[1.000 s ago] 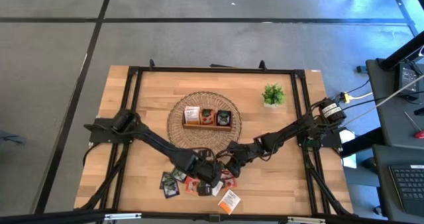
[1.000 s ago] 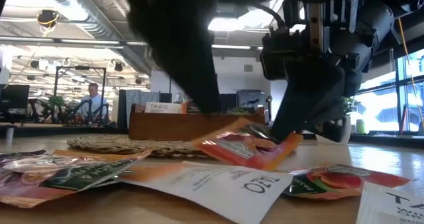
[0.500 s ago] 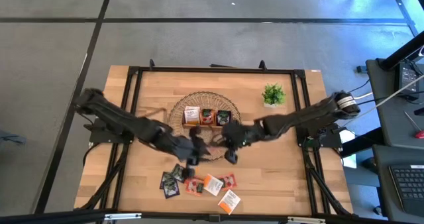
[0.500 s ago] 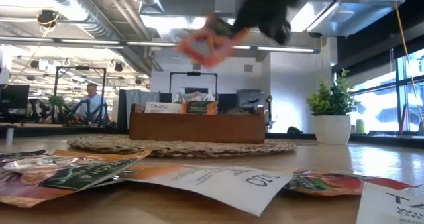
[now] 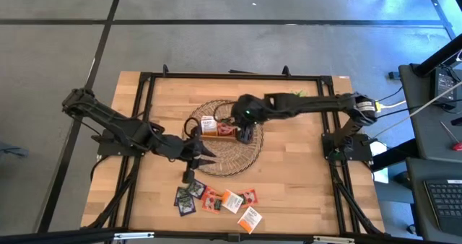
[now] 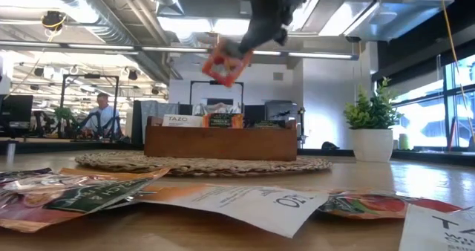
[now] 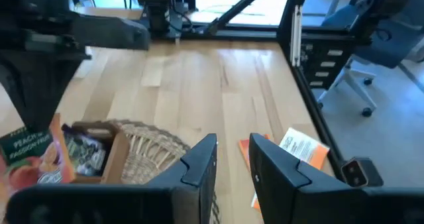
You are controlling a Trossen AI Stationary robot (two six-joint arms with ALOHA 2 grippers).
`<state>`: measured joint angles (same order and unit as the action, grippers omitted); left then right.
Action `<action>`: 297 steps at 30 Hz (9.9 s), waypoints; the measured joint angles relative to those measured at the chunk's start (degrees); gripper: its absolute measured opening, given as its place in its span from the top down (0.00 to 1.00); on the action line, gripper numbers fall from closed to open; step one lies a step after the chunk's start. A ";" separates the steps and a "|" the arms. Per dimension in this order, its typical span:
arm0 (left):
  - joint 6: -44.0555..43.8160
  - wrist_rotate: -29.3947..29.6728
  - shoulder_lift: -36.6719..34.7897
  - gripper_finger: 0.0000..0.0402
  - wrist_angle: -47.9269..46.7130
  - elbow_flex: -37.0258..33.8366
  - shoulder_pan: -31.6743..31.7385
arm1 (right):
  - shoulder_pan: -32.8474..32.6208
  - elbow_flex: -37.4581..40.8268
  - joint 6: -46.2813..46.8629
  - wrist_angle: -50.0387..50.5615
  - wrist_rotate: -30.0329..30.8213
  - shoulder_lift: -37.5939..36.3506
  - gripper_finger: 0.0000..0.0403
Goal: Pick & Place Tea
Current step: Put the orange tea bag into the middle section of the wooden organizer
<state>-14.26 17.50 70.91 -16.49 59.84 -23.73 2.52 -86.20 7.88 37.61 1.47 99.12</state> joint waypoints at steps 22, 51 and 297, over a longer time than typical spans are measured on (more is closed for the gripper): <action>0.00 -2.05 -0.08 0.79 -1.60 -0.33 0.37 | 7.22 -9.50 -7.92 10.59 -7.75 13.34 0.99; -1.09 -2.05 -0.08 0.79 -2.50 -0.33 0.33 | 4.70 -9.35 -5.09 8.31 -9.55 12.72 0.79; -24.83 4.59 9.65 0.79 -18.25 -0.31 -7.67 | 2.12 20.52 3.54 -24.41 -5.29 -1.73 0.76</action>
<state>-39.09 22.09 80.55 -34.74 59.53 -31.40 4.64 -65.69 11.42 13.21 -3.82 97.39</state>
